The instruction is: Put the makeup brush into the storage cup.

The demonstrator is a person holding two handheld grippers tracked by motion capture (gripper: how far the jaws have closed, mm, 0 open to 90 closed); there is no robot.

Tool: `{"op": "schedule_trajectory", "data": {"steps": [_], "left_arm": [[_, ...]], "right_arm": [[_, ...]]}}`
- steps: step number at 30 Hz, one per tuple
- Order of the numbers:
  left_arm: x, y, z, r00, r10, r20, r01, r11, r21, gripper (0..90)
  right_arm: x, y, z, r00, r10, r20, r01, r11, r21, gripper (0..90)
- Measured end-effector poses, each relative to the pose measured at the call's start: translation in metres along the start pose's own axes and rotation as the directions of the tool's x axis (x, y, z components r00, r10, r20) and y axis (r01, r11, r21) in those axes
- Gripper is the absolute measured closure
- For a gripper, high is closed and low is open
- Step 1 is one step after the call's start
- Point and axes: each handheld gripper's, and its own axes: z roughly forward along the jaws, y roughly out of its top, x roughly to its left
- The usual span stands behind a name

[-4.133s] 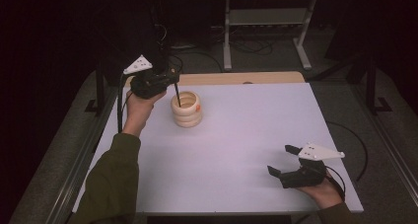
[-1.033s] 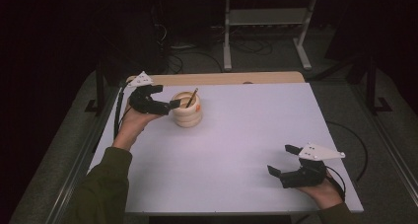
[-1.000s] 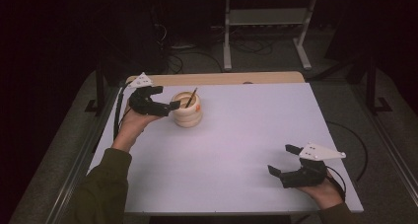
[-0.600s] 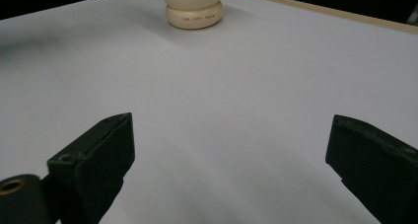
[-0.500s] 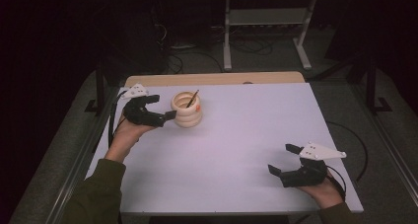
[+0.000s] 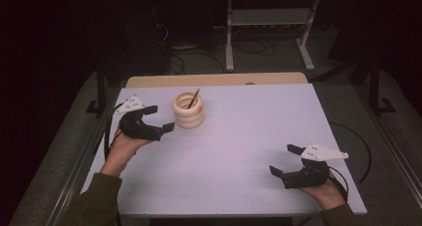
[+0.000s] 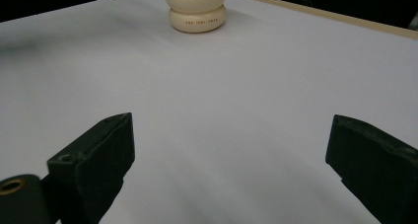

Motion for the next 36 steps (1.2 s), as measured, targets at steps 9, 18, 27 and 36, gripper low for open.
{"op": "schedule_trajectory", "data": {"steps": [9, 18, 27, 36], "left_arm": [[-0.012, -0.014, -0.008, 0.9999, 0.001, 0.015, -0.001, 1.0000, -0.004, 2.2], [-0.021, -0.027, -0.014, 0.9997, 0.000, 0.025, 0.001, 1.0000, -0.005, 2.2], [-0.032, -0.041, -0.024, 0.9994, 0.000, 0.036, 0.000, 1.0000, -0.009, 2.2], [-0.041, -0.056, -0.037, 0.9991, -0.003, 0.041, 0.004, 0.9997, -0.025, 2.2]], "right_arm": [[0.000, 0.000, -0.001, 1.0000, -0.003, 0.005, 0.003, 1.000, -0.003, 4.0], [0.000, 0.001, -0.002, 1.0000, 0.004, 0.009, -0.004, 1.000, -0.007, 4.0], [-0.001, 0.001, -0.003, 0.9999, 0.000, 0.013, 0.000, 1.000, -0.012, 4.0], [-0.002, 0.002, -0.004, 0.9999, 0.006, 0.012, -0.005, 1.000, -0.021, 3.9]]}}
